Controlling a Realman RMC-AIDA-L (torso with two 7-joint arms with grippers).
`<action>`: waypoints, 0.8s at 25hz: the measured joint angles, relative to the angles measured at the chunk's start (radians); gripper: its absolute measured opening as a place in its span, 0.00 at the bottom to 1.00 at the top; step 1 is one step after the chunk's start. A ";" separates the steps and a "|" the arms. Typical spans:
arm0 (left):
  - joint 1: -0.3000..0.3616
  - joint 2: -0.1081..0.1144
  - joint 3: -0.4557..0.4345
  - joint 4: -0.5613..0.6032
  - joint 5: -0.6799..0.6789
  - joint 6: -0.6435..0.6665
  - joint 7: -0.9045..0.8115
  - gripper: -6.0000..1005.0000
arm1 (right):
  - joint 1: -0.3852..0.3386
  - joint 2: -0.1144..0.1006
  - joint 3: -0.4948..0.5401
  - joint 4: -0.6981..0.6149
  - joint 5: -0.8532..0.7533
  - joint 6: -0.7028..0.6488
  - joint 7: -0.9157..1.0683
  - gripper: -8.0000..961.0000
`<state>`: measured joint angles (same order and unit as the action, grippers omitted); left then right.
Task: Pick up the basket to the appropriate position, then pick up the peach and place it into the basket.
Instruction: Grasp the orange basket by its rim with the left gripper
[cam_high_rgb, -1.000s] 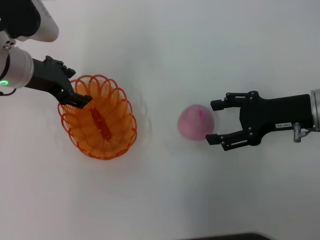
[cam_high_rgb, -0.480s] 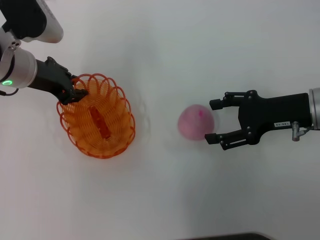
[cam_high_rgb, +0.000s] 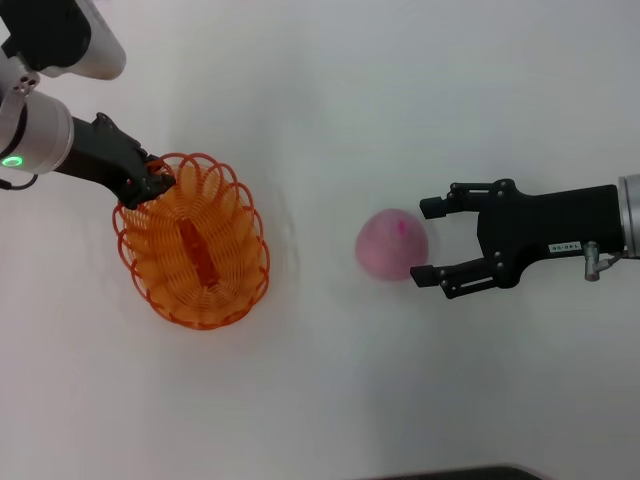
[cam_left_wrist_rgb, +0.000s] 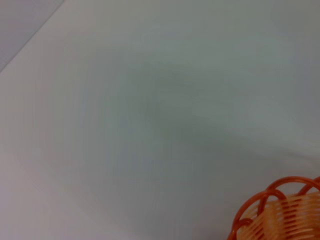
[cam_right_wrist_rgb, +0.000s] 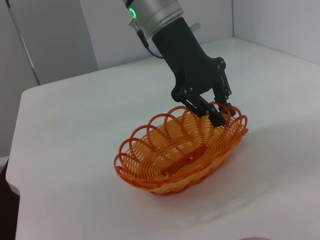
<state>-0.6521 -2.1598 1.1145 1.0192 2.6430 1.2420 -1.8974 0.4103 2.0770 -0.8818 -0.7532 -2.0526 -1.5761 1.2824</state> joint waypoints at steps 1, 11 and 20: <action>-0.002 0.000 -0.001 0.005 0.001 0.007 -0.012 0.24 | 0.000 0.000 0.000 0.000 0.000 0.000 0.000 0.96; -0.028 0.016 -0.009 0.085 0.029 0.126 -0.210 0.17 | 0.005 -0.002 0.001 0.000 0.000 0.001 0.000 0.96; -0.111 0.027 -0.037 0.091 0.128 0.303 -0.367 0.09 | 0.012 -0.003 0.001 0.000 0.000 0.001 0.000 0.96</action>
<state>-0.7628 -2.1325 1.0779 1.1104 2.7715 1.5448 -2.2645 0.4227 2.0739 -0.8805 -0.7532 -2.0524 -1.5754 1.2824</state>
